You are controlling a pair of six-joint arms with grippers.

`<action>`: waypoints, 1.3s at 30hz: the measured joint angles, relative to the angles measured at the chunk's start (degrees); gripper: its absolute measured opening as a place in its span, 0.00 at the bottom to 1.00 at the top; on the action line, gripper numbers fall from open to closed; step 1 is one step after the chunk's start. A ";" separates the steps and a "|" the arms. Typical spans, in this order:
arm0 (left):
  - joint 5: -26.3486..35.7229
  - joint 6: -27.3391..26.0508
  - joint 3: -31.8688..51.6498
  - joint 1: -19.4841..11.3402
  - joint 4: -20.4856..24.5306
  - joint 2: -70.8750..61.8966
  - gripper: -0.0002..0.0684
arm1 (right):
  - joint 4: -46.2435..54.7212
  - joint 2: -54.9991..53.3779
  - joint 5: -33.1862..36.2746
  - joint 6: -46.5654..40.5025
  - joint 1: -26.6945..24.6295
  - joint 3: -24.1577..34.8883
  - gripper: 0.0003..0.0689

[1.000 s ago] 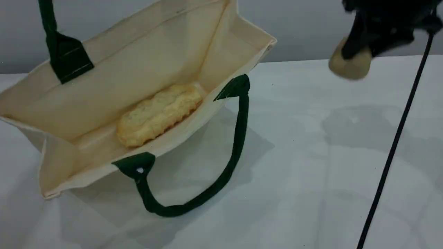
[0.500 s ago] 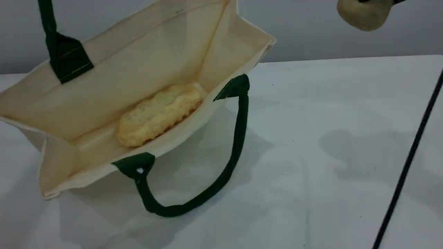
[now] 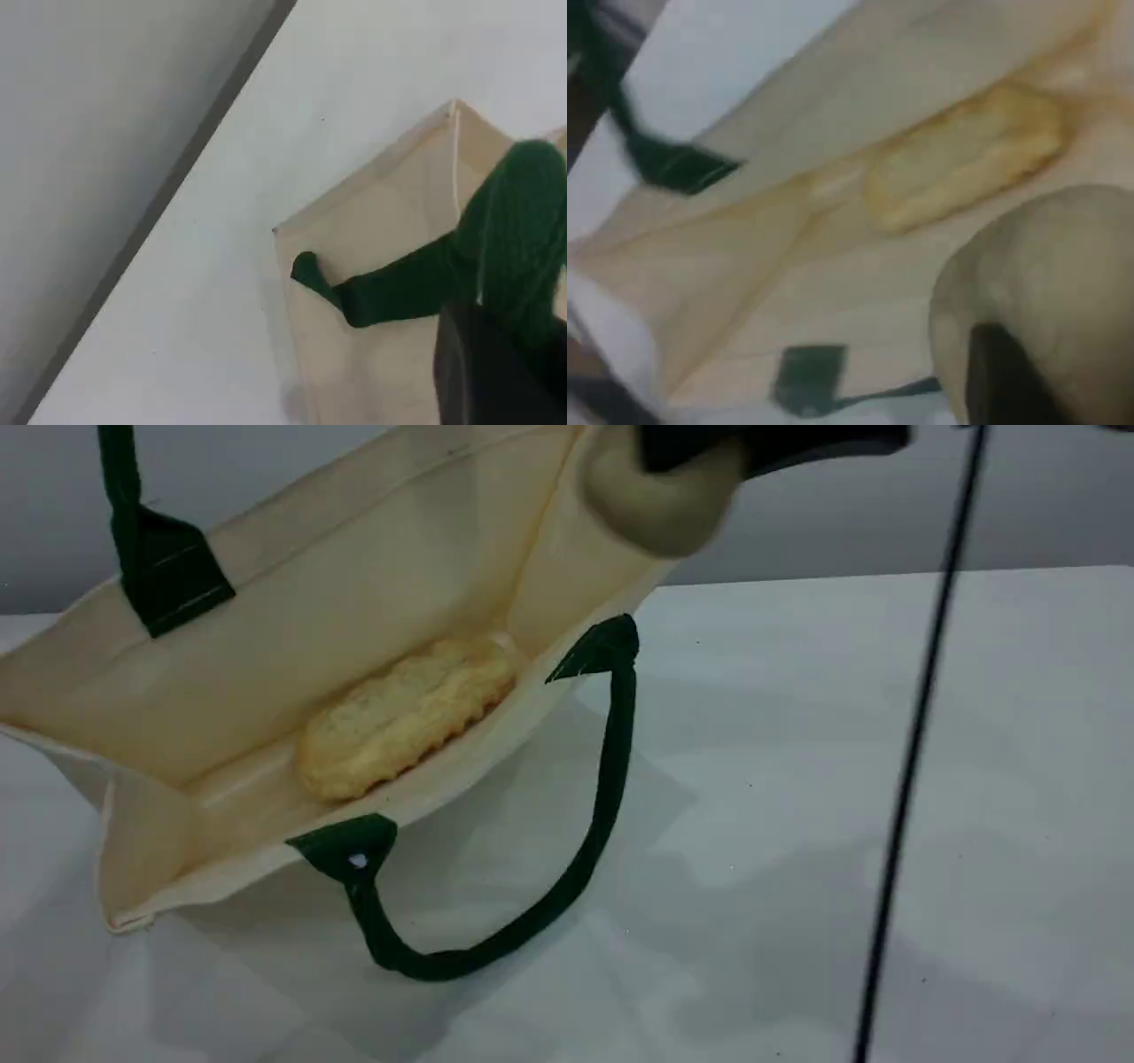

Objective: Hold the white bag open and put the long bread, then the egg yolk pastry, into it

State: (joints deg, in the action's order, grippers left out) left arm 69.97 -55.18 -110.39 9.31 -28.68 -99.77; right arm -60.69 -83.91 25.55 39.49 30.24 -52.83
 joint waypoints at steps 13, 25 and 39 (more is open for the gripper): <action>0.00 0.78 0.00 0.00 -1.77 0.00 0.12 | -1.06 -5.32 -13.42 1.56 12.72 -0.39 0.30; 0.00 0.78 0.00 0.00 -1.88 0.00 0.12 | -1.06 -20.02 -16.94 3.65 12.67 -8.30 0.30; 0.00 0.83 0.00 0.00 -1.77 0.00 0.12 | -1.06 -27.43 -9.34 7.45 12.67 -19.67 0.43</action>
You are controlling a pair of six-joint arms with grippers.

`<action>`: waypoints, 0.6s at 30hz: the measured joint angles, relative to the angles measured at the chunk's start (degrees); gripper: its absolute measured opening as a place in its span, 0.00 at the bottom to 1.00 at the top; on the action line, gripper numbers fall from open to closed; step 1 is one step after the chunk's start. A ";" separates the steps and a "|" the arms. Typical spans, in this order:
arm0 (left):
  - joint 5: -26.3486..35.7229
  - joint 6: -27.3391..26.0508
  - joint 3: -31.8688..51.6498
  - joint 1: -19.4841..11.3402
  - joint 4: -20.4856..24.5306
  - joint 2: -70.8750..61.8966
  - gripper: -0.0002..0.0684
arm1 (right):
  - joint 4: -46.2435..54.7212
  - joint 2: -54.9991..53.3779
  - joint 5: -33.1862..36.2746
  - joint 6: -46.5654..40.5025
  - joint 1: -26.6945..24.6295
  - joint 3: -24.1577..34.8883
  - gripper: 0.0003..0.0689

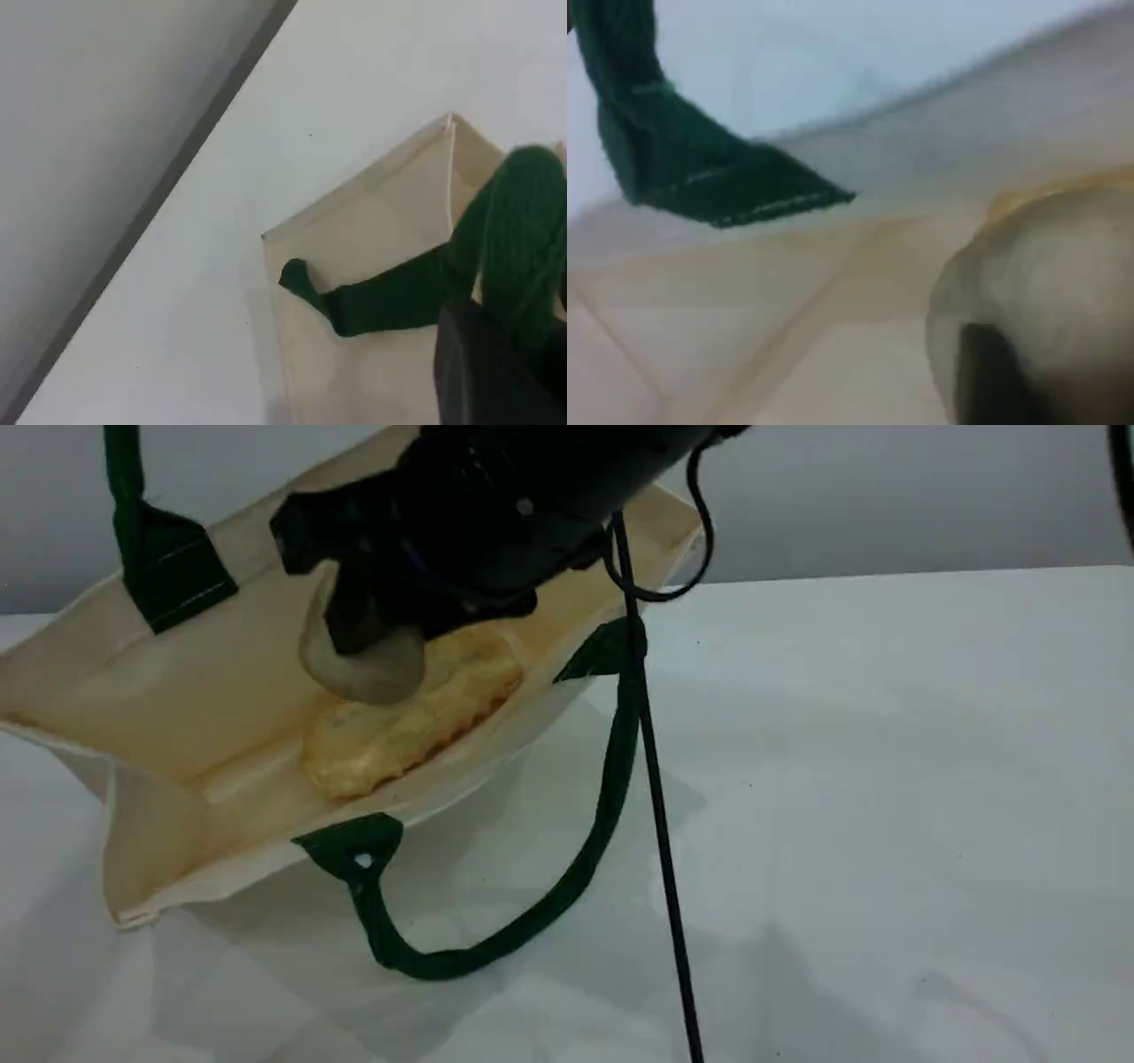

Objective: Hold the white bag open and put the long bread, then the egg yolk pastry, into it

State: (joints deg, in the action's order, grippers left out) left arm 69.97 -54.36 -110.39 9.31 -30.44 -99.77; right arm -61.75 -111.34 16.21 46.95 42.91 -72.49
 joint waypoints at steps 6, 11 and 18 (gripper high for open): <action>0.00 0.00 0.00 0.00 0.00 0.00 0.12 | 0.00 -0.16 -0.24 0.10 -0.07 0.00 0.80; 0.00 0.00 0.00 0.00 0.05 0.00 0.12 | 0.46 0.31 0.09 0.10 -0.12 0.00 0.88; 0.00 0.02 0.00 0.00 0.05 0.00 0.12 | 5.37 4.89 4.71 -0.61 -3.39 0.00 0.85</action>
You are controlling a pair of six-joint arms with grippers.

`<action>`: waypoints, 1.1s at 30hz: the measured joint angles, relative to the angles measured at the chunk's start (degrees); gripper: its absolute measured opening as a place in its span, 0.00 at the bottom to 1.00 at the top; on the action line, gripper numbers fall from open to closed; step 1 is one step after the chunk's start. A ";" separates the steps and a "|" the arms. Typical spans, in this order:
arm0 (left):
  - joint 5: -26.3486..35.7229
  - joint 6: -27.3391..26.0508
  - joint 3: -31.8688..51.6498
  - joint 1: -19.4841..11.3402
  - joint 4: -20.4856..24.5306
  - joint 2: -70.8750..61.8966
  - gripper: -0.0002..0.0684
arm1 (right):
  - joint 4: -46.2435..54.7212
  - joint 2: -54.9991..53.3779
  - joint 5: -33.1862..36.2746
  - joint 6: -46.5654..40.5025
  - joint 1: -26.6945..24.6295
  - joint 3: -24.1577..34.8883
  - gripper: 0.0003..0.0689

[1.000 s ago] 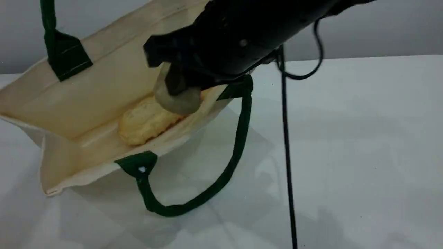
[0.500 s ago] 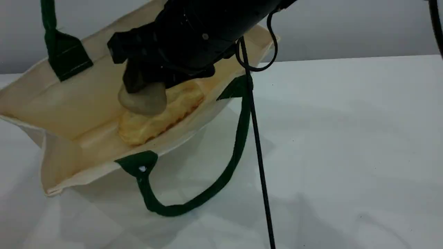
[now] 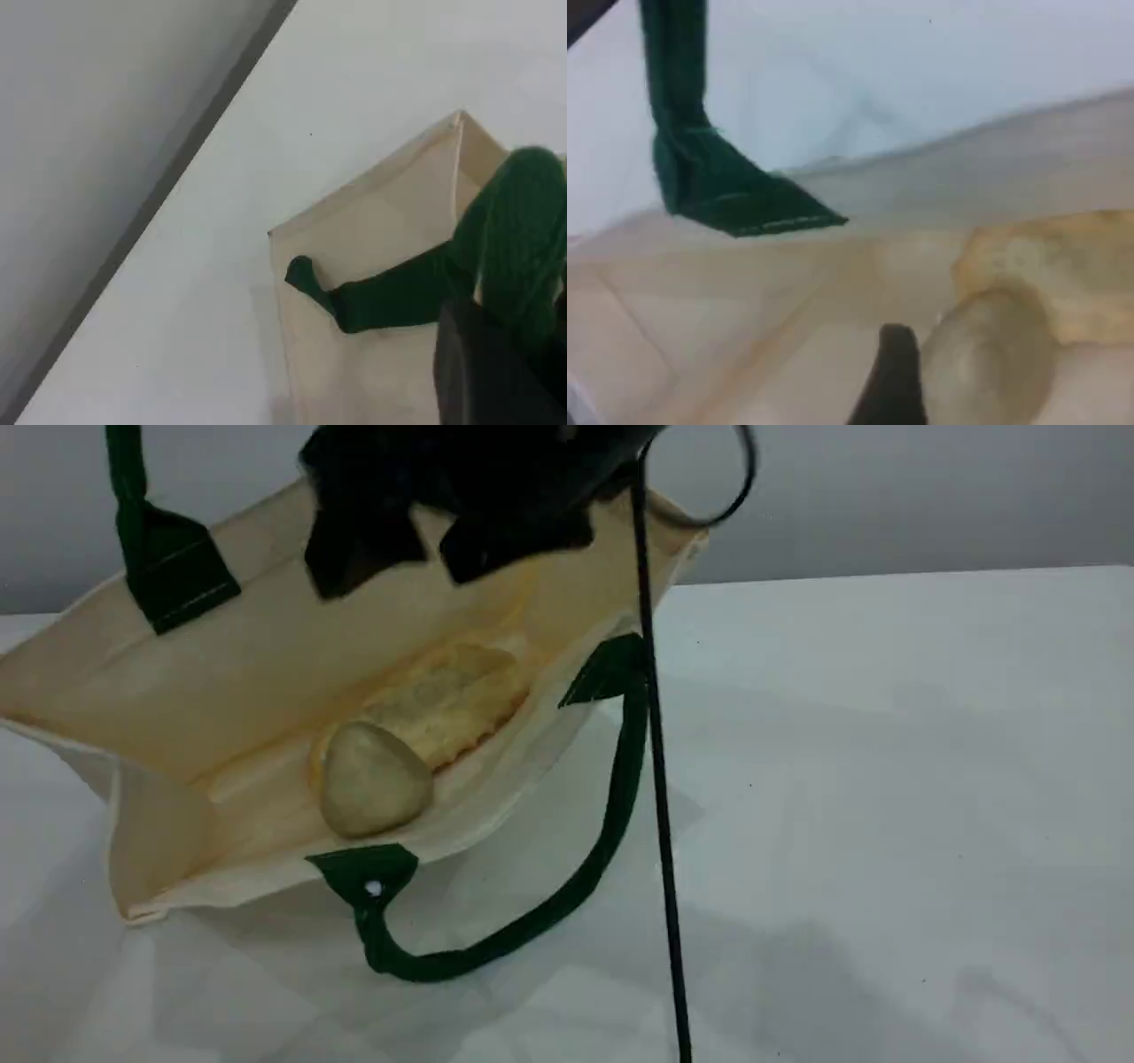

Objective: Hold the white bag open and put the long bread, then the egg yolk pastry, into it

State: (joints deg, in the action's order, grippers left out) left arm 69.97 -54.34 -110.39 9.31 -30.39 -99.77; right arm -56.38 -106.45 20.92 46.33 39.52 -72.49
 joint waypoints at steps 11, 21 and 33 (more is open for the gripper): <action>0.00 1.25 0.00 0.00 0.20 0.00 0.12 | 9.00 7.62 5.25 -3.34 -11.59 0.00 0.84; 0.00 1.33 0.00 0.00 0.20 0.00 0.12 | 16.94 8.22 5.17 -6.00 -27.07 0.00 0.84; 0.00 1.33 0.00 0.00 0.20 0.00 0.14 | 17.16 8.22 4.73 -5.95 -36.06 0.00 0.84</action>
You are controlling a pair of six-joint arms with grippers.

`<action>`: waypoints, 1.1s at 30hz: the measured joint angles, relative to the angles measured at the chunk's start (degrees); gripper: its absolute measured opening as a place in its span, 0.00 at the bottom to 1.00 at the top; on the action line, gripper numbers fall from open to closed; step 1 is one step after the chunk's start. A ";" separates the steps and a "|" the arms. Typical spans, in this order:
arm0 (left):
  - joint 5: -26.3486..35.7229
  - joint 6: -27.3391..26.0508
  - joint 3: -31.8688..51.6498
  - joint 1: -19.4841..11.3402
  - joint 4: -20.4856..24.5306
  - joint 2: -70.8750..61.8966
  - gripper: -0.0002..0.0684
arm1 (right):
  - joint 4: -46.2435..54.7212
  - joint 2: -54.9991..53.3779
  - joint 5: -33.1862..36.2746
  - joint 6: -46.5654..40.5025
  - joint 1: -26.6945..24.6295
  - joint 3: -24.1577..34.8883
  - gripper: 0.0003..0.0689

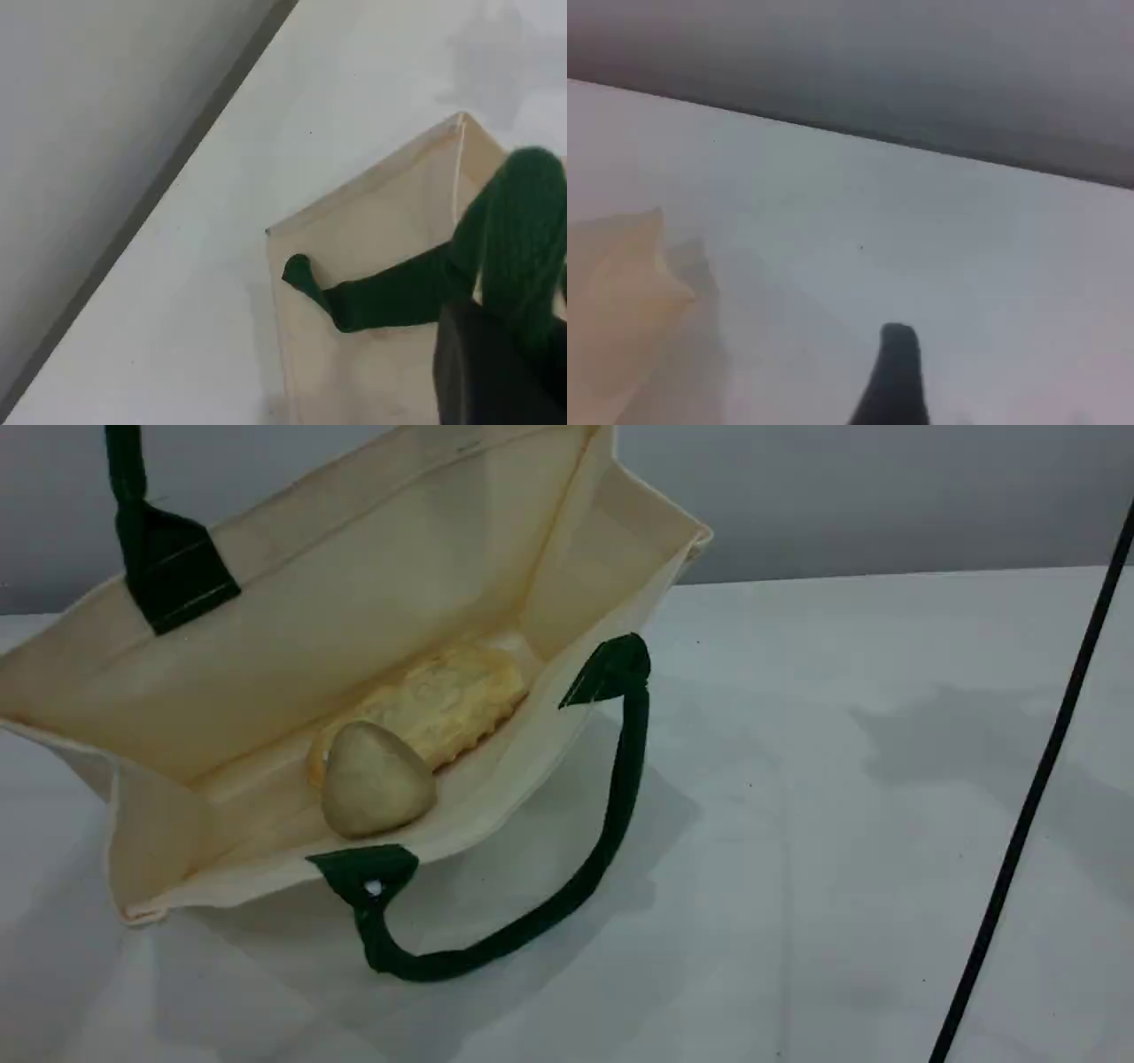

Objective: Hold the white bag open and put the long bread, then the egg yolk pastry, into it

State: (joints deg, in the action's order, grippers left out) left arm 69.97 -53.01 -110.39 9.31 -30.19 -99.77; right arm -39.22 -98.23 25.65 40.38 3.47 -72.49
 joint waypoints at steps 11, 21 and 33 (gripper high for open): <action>-0.18 0.00 0.00 0.00 -5.01 0.00 0.58 | 0.11 -0.06 0.09 -0.26 -0.04 0.00 0.84; -0.08 2.93 0.00 0.00 -4.96 0.00 0.63 | 0.43 1.51 1.21 -0.26 -0.04 0.00 0.84; 0.09 10.86 0.00 -0.01 3.98 3.91 0.63 | 3.17 15.45 7.93 -4.64 -0.04 0.00 0.84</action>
State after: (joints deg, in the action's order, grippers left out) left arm 70.05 -42.15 -110.39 9.30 -26.20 -95.86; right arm -36.05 -82.79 33.58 35.74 3.42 -72.49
